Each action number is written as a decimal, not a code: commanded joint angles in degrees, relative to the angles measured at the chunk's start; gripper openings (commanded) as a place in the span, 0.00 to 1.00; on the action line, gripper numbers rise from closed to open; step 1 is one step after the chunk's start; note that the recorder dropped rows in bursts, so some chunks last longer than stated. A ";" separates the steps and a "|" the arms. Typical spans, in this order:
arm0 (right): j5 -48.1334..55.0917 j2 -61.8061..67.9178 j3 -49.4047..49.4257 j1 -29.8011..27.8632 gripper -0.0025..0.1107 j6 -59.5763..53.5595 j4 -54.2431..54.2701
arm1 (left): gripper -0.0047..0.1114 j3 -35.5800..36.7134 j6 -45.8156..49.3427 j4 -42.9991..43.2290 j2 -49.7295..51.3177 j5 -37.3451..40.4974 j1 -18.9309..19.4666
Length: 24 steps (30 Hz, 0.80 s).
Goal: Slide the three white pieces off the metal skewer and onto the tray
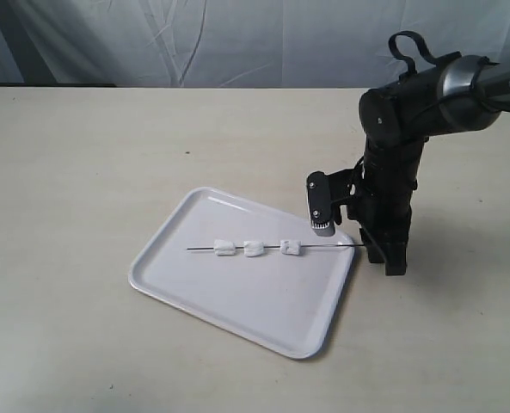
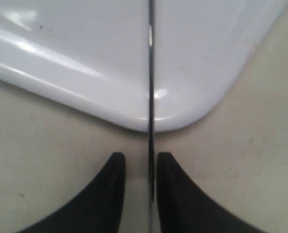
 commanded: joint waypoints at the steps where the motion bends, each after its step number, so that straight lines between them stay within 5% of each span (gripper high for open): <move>1: 0.59 2.01 0.55 -0.09 0.10 -0.21 0.40 | 0.04 0.26 -0.07 0.25 -0.26 -0.62 0.27; 2: 1.05 2.01 0.55 -0.09 0.02 -0.21 0.40 | 0.04 0.26 -0.07 0.25 -0.26 -0.62 0.27; 9: 1.71 0.03 0.55 -0.09 0.02 3.37 -0.50 | 0.04 0.26 -0.07 0.25 -0.26 -0.62 0.27; 24: 5.33 -40.87 -1.72 -0.09 0.02 16.39 12.22 | 0.04 0.26 -0.07 0.25 -0.26 -0.62 0.27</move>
